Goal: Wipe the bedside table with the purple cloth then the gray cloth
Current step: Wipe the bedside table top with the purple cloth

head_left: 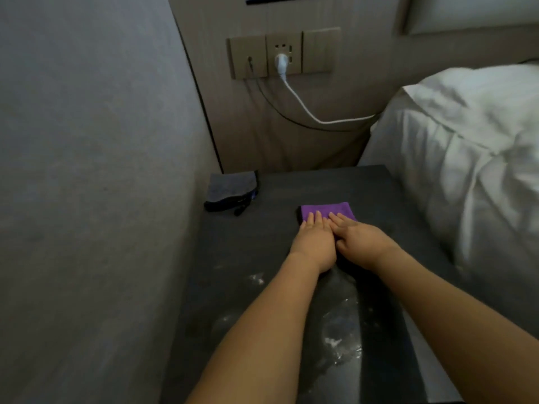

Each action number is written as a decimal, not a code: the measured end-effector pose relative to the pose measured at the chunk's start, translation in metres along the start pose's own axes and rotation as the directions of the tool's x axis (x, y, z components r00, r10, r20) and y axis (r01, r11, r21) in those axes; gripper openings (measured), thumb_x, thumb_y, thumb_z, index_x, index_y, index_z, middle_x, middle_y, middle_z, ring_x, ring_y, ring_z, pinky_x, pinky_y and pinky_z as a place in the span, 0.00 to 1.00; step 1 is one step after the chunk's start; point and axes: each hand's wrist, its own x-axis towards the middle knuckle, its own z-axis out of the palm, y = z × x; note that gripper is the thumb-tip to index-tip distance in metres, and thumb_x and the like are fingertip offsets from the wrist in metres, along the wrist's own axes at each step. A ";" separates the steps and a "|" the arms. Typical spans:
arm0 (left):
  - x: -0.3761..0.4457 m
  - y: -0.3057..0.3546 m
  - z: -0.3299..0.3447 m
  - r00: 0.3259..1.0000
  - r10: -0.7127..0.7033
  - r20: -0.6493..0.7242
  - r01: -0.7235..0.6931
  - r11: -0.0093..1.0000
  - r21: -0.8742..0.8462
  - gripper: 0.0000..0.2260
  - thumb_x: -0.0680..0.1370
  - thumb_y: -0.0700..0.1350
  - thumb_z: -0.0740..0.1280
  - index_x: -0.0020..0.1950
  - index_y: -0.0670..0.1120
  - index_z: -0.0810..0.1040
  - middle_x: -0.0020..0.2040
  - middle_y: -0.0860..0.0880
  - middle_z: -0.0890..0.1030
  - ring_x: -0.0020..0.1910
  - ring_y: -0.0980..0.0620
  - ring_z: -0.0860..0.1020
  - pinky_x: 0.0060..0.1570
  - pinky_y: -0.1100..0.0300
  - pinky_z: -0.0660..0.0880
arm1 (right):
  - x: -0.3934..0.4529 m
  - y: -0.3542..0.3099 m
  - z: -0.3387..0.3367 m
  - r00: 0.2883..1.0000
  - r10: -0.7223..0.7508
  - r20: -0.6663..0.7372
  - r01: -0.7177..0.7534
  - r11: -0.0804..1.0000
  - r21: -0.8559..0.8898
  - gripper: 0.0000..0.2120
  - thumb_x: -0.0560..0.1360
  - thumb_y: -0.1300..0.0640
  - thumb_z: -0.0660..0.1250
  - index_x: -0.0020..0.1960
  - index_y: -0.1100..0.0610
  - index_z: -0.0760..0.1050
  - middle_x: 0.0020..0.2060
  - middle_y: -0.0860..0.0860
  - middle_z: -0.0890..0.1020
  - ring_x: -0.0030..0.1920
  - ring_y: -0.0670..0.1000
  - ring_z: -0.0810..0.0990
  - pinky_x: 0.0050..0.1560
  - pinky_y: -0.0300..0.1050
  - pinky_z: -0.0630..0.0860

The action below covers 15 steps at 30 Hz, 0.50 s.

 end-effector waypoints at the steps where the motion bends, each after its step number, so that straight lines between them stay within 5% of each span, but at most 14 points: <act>1: 0.008 0.010 -0.001 1.000 0.016 0.003 -0.016 1.000 0.006 0.29 0.81 0.43 0.54 0.77 0.37 0.44 0.78 0.38 0.46 0.78 0.41 0.46 0.76 0.51 0.46 | -0.001 0.013 -0.001 1.000 0.017 -0.008 -0.017 1.000 -0.002 0.28 0.80 0.54 0.54 0.77 0.53 0.50 0.77 0.49 0.53 0.77 0.46 0.52 0.76 0.43 0.53; 15: 0.073 0.092 -0.005 0.990 0.137 -0.018 -0.136 0.990 0.048 0.28 0.81 0.43 0.54 0.77 0.36 0.47 0.78 0.37 0.48 0.78 0.41 0.48 0.76 0.51 0.47 | -0.011 0.110 -0.008 0.987 0.137 -0.082 -0.138 0.990 -0.005 0.28 0.79 0.57 0.55 0.77 0.57 0.50 0.77 0.54 0.54 0.77 0.50 0.54 0.76 0.44 0.55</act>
